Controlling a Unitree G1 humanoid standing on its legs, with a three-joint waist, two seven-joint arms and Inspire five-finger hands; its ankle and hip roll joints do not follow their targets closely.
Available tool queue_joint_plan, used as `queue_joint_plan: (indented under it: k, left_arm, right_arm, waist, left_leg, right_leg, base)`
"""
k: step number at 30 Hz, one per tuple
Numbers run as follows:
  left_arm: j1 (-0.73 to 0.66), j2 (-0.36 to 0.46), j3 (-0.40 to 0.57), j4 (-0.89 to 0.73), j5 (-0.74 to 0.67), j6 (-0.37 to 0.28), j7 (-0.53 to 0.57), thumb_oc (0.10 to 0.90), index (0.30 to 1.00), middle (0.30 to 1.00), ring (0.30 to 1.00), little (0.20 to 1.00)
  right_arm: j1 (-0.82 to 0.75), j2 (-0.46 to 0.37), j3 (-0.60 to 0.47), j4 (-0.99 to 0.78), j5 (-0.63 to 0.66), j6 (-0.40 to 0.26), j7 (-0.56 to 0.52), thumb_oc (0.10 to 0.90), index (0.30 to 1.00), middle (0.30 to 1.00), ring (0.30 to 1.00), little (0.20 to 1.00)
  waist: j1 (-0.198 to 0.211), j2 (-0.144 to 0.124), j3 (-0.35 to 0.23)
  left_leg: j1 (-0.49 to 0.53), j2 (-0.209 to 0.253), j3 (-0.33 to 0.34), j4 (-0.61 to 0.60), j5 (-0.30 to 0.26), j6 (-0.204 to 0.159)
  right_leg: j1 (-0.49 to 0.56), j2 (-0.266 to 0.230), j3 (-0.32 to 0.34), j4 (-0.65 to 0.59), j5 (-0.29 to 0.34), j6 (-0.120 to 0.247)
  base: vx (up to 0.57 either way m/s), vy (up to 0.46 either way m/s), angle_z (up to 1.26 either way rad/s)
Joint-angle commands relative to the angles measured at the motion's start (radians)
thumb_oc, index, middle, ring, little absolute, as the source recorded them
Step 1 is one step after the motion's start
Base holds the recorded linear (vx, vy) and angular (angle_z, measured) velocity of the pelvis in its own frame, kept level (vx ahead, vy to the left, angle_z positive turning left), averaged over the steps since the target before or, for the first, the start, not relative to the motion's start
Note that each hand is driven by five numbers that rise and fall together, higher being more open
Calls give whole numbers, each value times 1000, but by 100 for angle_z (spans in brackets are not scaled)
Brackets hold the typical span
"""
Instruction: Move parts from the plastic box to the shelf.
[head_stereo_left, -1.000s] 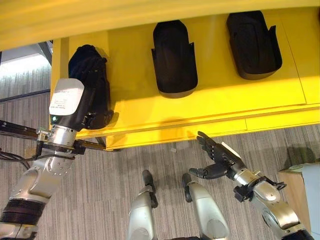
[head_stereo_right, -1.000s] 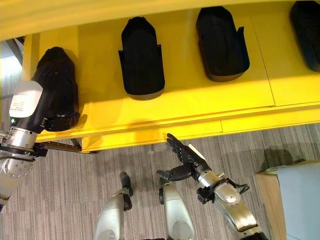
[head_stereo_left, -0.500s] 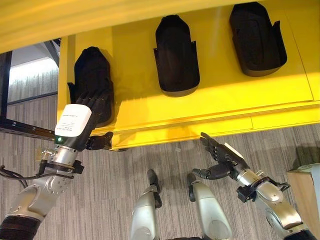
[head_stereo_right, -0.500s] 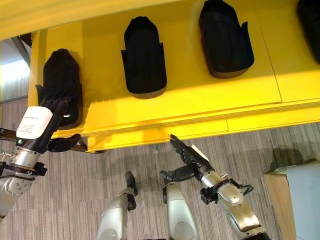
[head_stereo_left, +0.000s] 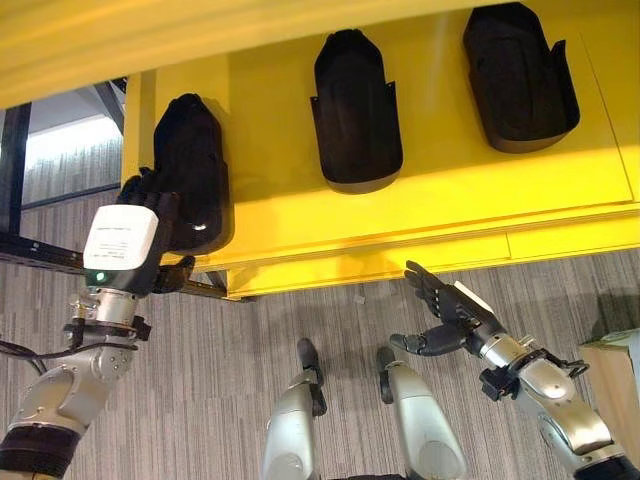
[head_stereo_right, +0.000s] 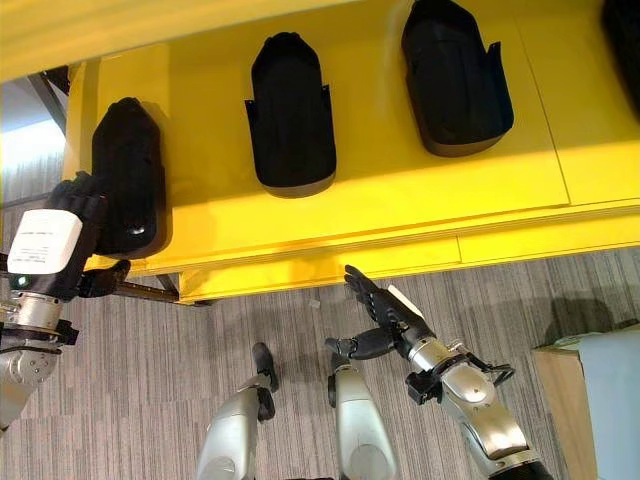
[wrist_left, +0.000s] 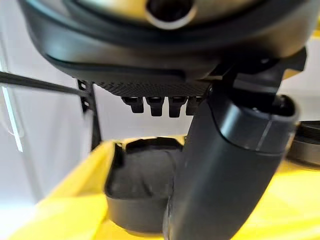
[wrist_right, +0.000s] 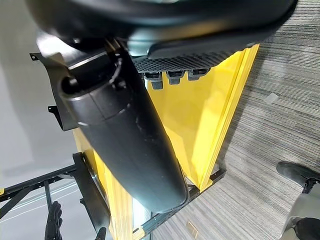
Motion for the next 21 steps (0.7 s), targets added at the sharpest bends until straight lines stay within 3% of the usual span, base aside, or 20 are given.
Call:
queue_joint_plan:
  k: [1, 5, 21]
  left_arm:
    - [-47, 58, 43, -1, -55, 87, 87, 900, 1000, 1000, 1000, 1000]
    - [-61, 33, 41, 5, -66, 154, 91, 900, 1000, 1000, 1000, 1000]
    - [-101, 34, -6, -22, -18, 164, -6, 900, 1000, 1000, 1000, 1000]
  right_arm:
    - [-48, 18, -21, -70, 31, -73, 17, 900, 1000, 1000, 1000, 1000]
    - [-46, 26, -20, -81, 31, -63, 15, 900, 1000, 1000, 1000, 1000]
    - [-46, 20, -28, -85, 35, -53, 28, 900, 1000, 1000, 1000, 1000]
  waist:
    - [-24, -34, -56]
    - [-26, -39, -56]
    - [-37, -43, -56]
  left_leg:
    - [29, -12, -41, 64, -106, 35]
    - [26, -10, -41, 68, -106, 35]
    - [24, -7, -36, 78, -109, 34]
  right_leg:
    - [39, -74, -71, -27, 9, 37]
    - [37, -71, -69, -26, 10, 36]
    - [34, -71, -65, -17, 9, 35]
  base:
    - [0, 0, 0]
    - [0, 0, 0]
    - [1, -3, 0]
